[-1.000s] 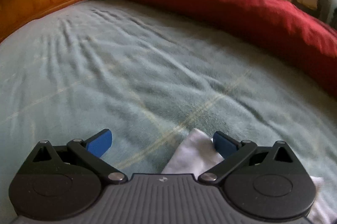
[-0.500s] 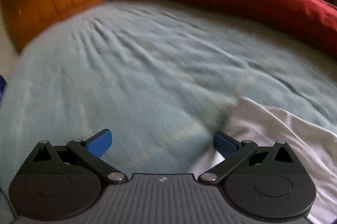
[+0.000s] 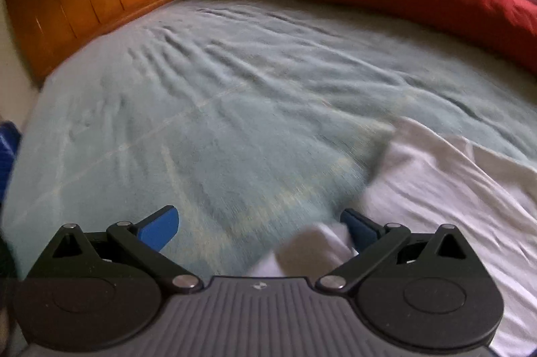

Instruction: Fold clothes

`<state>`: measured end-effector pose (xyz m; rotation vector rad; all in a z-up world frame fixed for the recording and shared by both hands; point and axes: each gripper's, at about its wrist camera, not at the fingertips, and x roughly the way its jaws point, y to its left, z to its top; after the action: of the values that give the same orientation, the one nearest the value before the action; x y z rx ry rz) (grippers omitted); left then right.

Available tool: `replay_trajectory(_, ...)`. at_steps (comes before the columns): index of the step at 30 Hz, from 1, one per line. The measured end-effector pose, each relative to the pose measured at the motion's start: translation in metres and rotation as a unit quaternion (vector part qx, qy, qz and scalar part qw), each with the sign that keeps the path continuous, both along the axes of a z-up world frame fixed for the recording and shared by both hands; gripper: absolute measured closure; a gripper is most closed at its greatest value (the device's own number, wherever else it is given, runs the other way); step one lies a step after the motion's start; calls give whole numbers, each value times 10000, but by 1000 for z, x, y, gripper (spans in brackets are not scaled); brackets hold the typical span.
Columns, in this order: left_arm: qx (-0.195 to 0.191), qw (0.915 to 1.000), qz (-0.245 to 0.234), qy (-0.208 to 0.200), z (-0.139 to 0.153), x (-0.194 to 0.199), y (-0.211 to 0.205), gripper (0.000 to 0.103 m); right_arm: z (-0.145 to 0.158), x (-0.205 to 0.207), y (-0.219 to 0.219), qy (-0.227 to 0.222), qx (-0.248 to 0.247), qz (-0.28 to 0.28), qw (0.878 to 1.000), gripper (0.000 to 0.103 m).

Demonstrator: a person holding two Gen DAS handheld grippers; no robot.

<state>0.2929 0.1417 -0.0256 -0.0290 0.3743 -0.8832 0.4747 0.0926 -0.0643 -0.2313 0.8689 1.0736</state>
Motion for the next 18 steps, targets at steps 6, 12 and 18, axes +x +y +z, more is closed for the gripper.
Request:
replay_trajectory(6,146,9997,-176,-69,1,-4,-7,1,21,-1,-10,-209,92,-95,9997,0)
replay_trajectory(12,283,9986,-410,-162,2,-10,-16,1,36,13,-62,564,531,-659,9948,0)
replay_trajectory(18,340,9984,-446,-117,-2,-9,-14,1,11,22,-57,1590,860,-728,9808,0)
